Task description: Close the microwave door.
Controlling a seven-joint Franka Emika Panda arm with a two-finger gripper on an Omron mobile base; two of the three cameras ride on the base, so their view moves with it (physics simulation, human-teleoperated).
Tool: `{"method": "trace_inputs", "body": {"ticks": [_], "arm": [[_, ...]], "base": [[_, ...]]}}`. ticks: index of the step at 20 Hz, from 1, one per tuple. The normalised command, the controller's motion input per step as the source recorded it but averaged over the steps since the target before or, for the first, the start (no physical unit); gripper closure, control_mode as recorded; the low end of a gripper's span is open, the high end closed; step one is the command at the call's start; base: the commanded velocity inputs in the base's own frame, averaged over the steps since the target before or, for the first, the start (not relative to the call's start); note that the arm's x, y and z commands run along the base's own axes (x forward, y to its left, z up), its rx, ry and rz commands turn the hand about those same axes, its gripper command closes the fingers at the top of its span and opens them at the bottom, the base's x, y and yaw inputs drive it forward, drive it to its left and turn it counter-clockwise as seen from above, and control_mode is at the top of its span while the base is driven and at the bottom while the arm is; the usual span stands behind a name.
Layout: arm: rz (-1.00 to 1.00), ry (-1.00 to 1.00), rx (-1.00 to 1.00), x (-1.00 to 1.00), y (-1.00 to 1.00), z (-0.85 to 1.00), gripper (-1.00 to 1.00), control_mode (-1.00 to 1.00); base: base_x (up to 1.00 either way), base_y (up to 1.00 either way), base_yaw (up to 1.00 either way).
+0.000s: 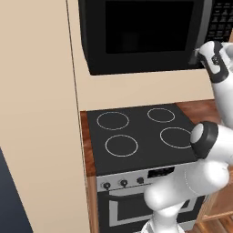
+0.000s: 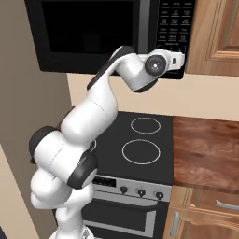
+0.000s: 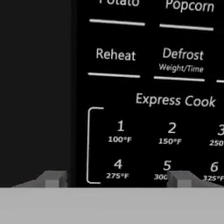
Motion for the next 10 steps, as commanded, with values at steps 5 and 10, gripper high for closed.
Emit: {"method": "trace_inputs", "body": {"ticks": [5,10], "arm": [[0.01,0.00,0.00,0.53,0.00,0.01,-1.00,-1.00],[0.00,0.00,0.00,0.00,0.02,0.00,-1.00,-1.00]], "base": [[0.00,0.00,0.00],[0.00,0.00,0.00]]}}
